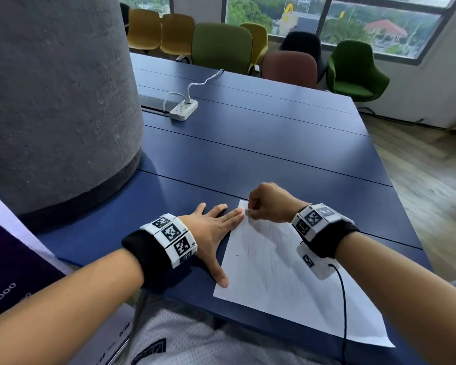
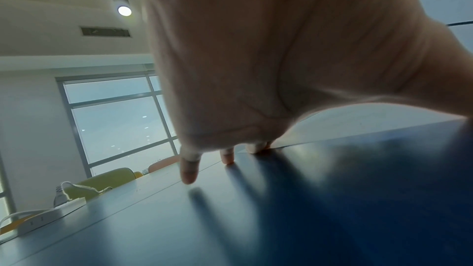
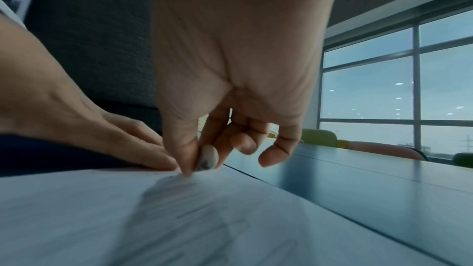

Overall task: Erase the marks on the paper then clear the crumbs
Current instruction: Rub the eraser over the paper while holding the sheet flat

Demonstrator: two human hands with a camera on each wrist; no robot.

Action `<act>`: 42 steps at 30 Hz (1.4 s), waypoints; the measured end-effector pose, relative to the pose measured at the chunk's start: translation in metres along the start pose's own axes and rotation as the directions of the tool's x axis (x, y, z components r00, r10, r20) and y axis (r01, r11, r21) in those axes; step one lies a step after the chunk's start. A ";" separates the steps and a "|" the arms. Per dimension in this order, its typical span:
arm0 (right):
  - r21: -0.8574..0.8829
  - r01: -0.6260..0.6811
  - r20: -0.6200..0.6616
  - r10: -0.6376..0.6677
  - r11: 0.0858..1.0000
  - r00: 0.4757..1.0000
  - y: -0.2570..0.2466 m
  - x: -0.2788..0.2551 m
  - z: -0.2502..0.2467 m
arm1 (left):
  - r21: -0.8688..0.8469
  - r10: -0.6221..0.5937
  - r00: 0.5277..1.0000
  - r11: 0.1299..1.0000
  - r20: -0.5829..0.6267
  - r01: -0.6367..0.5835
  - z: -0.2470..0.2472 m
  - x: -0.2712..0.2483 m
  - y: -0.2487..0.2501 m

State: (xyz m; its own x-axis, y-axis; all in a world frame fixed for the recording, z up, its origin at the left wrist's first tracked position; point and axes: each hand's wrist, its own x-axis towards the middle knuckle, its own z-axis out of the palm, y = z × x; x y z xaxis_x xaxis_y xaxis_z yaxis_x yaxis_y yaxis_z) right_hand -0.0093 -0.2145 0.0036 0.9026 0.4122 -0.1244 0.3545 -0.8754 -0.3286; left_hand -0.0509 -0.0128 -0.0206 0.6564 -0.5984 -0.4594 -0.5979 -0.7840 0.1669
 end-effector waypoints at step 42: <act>0.041 -0.021 0.013 0.021 0.999 1.000 0.007 -0.005 -0.001 | -0.046 -0.063 0.988 0.996 0.140 0.070 -0.008 -0.001 0.002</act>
State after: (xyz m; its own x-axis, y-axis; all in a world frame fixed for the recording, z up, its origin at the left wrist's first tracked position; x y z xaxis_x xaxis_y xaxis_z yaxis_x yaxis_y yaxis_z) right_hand -0.0113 -0.2227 0.0025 0.9065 0.3972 -0.1429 0.3250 -0.8727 -0.3643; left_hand -0.0488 -0.0153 -0.0128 0.6218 -0.5189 -0.5866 -0.5285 -0.8308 0.1747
